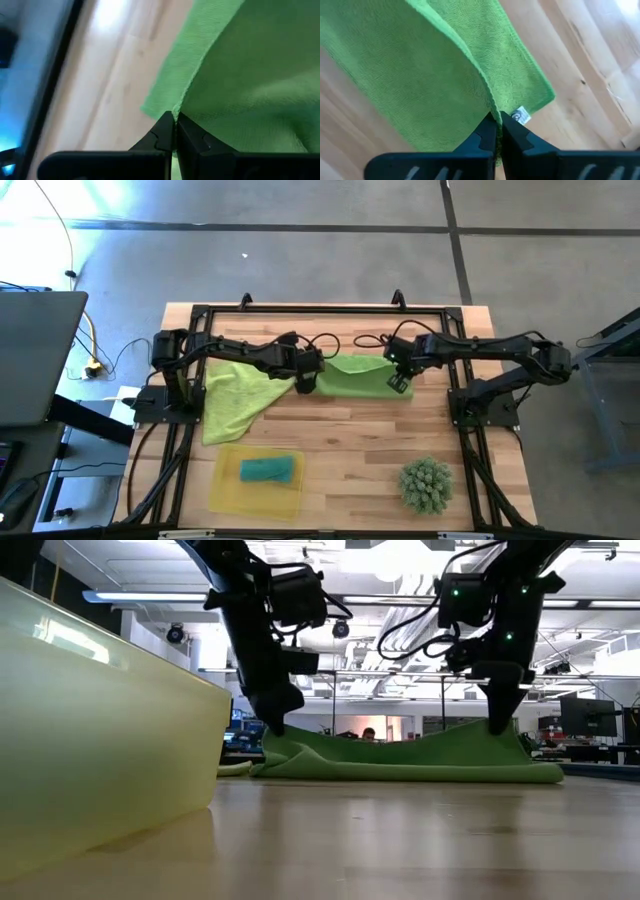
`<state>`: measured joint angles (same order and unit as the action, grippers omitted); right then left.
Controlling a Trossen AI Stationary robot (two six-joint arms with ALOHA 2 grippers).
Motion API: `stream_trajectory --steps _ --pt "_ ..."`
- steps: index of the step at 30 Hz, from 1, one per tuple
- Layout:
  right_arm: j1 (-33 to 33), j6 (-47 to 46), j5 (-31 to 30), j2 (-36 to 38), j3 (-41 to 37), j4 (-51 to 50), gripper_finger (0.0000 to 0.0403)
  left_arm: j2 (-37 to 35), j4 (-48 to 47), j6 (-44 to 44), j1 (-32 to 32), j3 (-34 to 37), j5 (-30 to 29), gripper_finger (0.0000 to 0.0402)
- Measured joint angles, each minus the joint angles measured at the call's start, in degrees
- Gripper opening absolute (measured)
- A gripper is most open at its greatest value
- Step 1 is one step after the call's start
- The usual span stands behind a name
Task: Roll microfiber towels into tight, uniform cylinder then place into a basket
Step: Fold the green microfiber towel
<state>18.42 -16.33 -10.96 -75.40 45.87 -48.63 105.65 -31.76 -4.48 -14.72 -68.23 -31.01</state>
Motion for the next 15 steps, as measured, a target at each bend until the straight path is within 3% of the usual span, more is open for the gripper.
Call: stream_trajectory --steps 15 --pt "2.0 1.4 -0.1 -3.0 0.0 1.8 0.0000 1.3 2.2 2.7 -1.5 0.0 0.8 0.0001"
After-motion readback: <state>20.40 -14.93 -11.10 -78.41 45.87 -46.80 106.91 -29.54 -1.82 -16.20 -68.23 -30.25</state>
